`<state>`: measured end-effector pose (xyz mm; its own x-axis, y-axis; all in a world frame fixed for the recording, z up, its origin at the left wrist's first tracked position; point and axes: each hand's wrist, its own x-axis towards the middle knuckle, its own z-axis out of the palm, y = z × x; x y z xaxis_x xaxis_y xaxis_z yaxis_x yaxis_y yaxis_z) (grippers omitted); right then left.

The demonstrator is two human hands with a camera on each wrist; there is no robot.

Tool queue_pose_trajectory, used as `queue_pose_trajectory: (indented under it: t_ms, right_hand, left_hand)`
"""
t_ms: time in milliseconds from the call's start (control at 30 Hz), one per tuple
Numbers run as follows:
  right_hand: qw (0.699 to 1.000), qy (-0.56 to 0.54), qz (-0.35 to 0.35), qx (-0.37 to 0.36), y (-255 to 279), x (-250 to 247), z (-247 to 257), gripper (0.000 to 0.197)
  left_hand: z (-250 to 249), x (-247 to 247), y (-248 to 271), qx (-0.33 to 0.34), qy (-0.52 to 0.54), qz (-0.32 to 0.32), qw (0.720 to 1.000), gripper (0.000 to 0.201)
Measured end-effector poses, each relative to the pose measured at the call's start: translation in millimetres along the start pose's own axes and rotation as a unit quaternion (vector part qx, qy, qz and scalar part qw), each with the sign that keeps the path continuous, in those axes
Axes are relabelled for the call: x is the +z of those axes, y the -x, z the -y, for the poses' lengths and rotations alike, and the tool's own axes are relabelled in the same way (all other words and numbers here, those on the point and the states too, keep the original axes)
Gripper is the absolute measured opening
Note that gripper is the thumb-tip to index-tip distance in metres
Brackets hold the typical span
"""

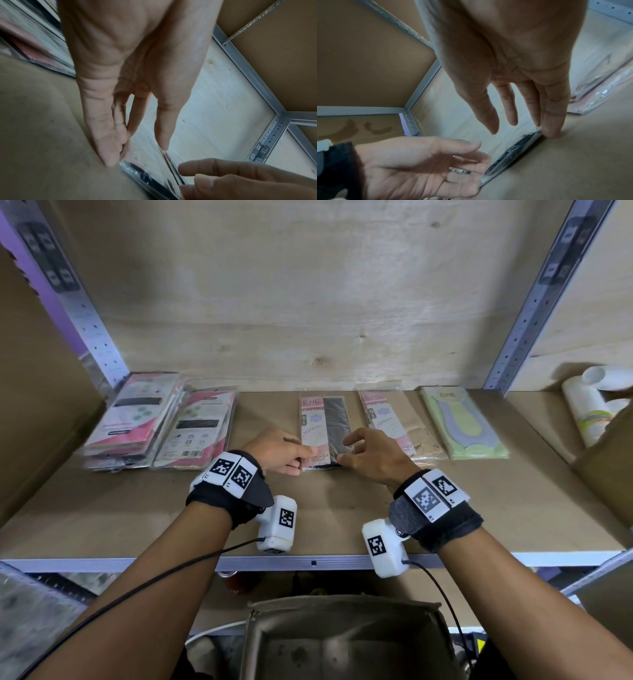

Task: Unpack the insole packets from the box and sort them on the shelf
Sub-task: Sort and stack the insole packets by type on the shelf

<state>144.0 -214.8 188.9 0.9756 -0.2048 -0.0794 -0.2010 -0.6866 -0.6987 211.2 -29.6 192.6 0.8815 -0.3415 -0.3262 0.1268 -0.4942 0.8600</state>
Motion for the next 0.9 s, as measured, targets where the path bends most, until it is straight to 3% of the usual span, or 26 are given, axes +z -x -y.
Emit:
queue_pose_trajectory:
  t_ms: [167,267,367,467,533,633,733,900]
  right_hand:
    - [0.999,-0.032,-0.021,-0.007,2.4,-7.2,-1.4,0.041]
    - [0.992,-0.085,-0.088,-0.01,0.5,-26.0,-6.8,0.032]
    - [0.983,-0.085,-0.164,-0.006,-0.9,-53.0,-24.2,0.023]
    - [0.975,-0.082,-0.207,0.015,-0.3,-74.5,-47.2,0.023]
    - [0.973,-0.083,-0.214,0.03,0.6,-83.7,-59.3,0.024]
    - [0.977,-0.058,-0.198,0.046,1.6,-90.6,-72.2,0.026]
    - [0.983,-0.057,-0.159,0.068,3.4,-92.0,-79.6,0.032]
    - [0.99,-0.057,-0.099,0.083,4.8,-91.8,-82.0,0.043]
  left_hand:
    - [-0.6,-4.4,-2.6,-0.004,-0.036,-0.056,0.998,0.021]
    - [-6.5,-2.1,-5.2,0.056,-0.121,-0.153,0.979,0.024]
    - [-20.0,8.8,-6.8,0.117,-0.118,-0.186,0.968,0.032]
    - [-36.4,30.4,-8.3,0.152,-0.074,-0.164,0.972,0.036]
    - [-45.1,49.5,-8.8,0.158,-0.022,-0.1,0.982,0.04]
    - [-53.7,75.4,-9.1,0.129,0.054,0.001,0.99,0.05]
    - [-57.9,92.3,-12.7,0.117,0.059,0.008,0.991,0.053]
    - [-56.9,105.8,-16.9,0.108,0.075,0.038,0.991,0.017]
